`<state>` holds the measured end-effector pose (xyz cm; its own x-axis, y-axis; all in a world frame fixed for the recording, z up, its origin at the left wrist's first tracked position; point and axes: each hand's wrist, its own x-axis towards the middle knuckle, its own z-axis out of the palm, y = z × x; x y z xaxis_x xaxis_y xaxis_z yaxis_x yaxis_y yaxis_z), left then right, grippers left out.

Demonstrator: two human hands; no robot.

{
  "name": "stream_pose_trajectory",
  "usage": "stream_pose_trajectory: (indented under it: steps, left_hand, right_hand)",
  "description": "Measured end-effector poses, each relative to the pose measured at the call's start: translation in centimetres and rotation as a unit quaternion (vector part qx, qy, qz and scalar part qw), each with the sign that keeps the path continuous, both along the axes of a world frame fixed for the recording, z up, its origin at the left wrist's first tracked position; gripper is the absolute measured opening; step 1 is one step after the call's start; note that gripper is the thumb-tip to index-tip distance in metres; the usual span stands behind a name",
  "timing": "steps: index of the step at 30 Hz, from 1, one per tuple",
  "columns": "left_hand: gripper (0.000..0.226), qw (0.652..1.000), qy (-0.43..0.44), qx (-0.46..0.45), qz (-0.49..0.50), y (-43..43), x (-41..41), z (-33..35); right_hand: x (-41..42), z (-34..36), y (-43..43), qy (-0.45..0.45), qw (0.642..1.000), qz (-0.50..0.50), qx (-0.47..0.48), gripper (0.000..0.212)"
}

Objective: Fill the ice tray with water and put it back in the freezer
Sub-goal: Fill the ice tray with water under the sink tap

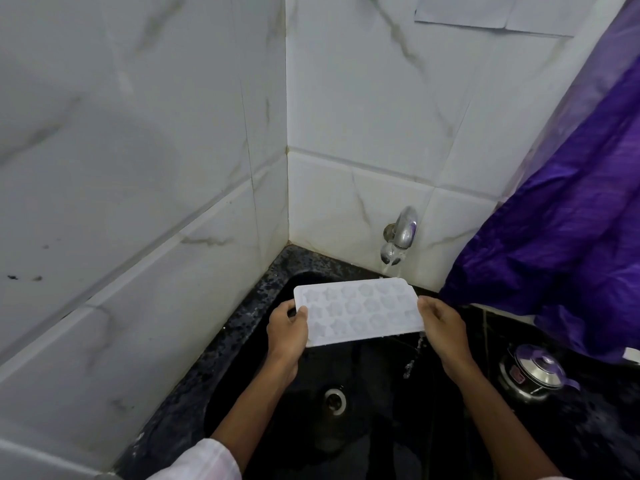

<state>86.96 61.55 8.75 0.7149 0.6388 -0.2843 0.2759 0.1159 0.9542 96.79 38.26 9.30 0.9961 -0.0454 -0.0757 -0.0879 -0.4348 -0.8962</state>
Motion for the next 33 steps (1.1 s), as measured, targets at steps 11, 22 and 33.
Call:
stream_pose_trajectory:
  steps: [11, 22, 33]
  left_hand:
    - [0.019, 1.000, 0.004, 0.013, 0.011, 1.2, -0.8, -0.5]
    - [0.011, 0.994, 0.036, 0.094, -0.042, 2.2, -2.3, -1.6]
    - [0.018, 0.984, 0.051, 0.165, -0.052, 2.5, -2.9, -2.2]
  right_hand:
    - [0.1, 0.1, 0.7, -0.010, 0.999, 0.030, -0.032, 0.030]
    - [-1.1, -1.1, 1.1, -0.009, 0.998, 0.046, -0.041, 0.030]
    - [-2.0, -1.7, 1.1, -0.020, 0.997, 0.046, -0.053, 0.031]
